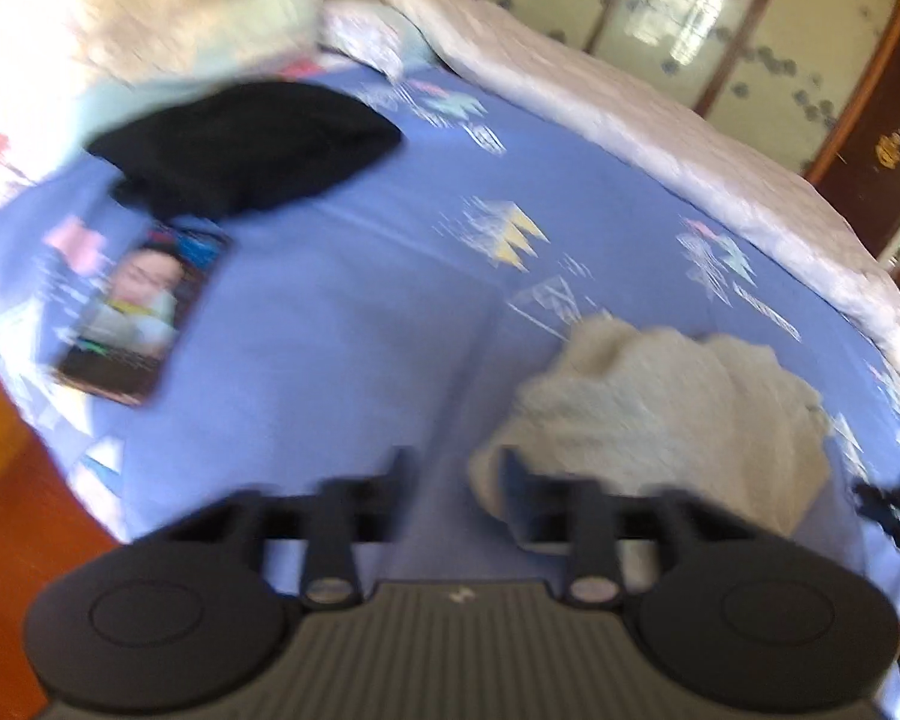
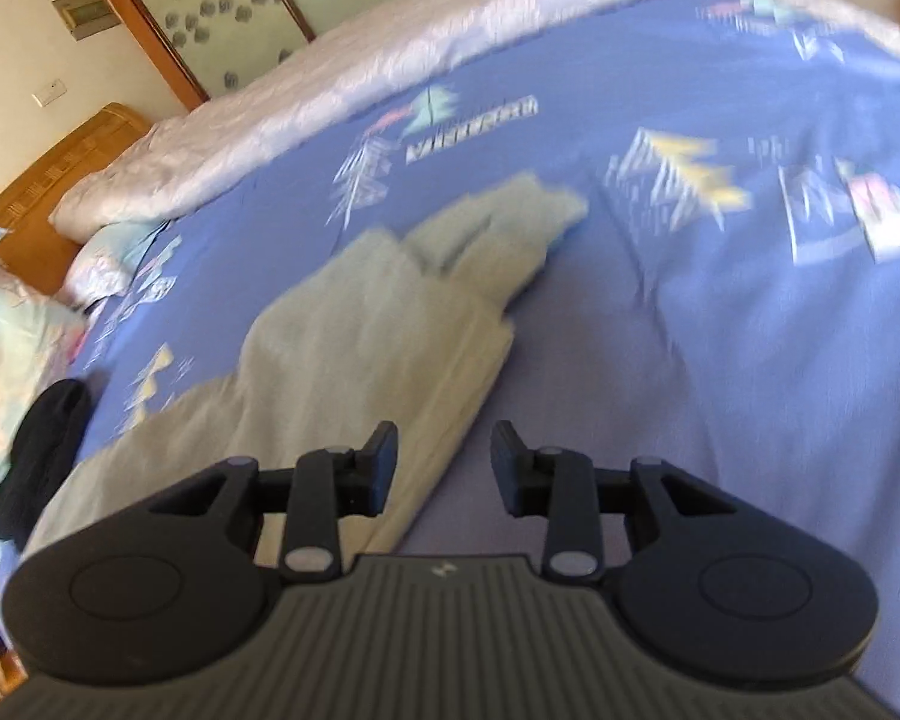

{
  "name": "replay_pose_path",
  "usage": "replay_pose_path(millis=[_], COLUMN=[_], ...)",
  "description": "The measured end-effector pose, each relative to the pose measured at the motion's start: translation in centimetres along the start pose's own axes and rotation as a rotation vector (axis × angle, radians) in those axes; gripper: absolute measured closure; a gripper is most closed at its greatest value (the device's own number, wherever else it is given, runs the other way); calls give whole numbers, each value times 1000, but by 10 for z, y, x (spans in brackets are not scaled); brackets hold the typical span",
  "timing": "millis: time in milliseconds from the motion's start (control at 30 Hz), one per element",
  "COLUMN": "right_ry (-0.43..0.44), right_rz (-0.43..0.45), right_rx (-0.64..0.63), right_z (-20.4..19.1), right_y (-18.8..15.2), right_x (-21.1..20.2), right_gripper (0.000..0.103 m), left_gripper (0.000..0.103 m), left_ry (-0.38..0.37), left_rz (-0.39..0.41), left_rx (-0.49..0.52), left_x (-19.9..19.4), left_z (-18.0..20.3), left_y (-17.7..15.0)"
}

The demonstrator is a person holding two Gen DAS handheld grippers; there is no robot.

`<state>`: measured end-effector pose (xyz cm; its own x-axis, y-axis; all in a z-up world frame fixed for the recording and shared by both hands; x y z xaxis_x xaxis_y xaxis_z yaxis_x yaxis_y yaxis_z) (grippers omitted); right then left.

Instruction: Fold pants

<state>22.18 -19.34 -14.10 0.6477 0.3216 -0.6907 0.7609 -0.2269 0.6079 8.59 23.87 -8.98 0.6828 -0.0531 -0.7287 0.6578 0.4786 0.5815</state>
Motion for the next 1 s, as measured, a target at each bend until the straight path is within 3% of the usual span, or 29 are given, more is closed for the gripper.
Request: replay_pose_path(millis=[33, 67, 133, 200, 233, 267, 300, 333, 400, 500, 633, 700, 800, 900, 1000], right_ry=[-8, -10, -20, -47, -46, -35, -13, 6, 40, 136, 86, 7, -138, -262, -376], right_rz=[8, 11, 5, -35, -70, -100, -123, -126, -42, 197, 459, 512, 497, 365, 240], right_rx=[-14, -24, -27, -15, -8, -5, -9, -22, -50, 2, 72, 107, 168, 262, 358], right_z=[2, 5, 11, 17, 18, 15, 10, 2, -7, 1, 62, 101, 155, 206, 245], right_y=[7, 13, 24, 27, 26, 20, 16, 15, 28, 70, 92, 76, 32, -31, -86], right_x=[6, 14, 35, 63, 77, 84, 89, 88, 60, -31, -155, -202, -238, -245, -246], right_gripper=[65, 61, 45, 40, 41, 56, 90, 92, 93, 93, 93, 92, 92, 90, 84], left_gripper=[38, 38, 40, 61, 91, 98, 98, 98, 98, 98, 98, 98, 98, 98, 98], left_ry=[-23, -47, -66, -79, -84, -73, -71, -78, -115, -222, -332, -389, -407, -365, -359], left_rz=[-3, -10, -37, -70, -90, -104, -96, -79, -43, -40, -122, -180, -267, -325, -346], left_rx=[4, 14, 30, 43, 58, 71, 83, 99, 142, 185, 273, 324, 418, 502, 505], left_x=[4, 8, 24, 41, 46, 47, 47, 42, 26, 2, -4, -1, 9, 18, 15], left_z=[5, 13, 27, 38, 44, 49, 52, 56, 67, 88, 129, 151, 177, 181, 171], left_y=[-2, -4, -6, -11, -16, -20, -21, -23, -24, -34, -68, -94, -132, -156, -155])
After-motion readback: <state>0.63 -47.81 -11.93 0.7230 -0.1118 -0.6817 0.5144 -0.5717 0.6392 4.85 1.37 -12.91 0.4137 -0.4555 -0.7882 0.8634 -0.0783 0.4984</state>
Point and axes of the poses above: each gripper's, at about its wrist camera, not at the fingertips, and x roughly the way its jaws point, z to its right, y to its top, the point moved 10 cm from there along x, roughly the way its jaws point, and after that the axes turned 6 degrees about -x, right-handed, at the moved point
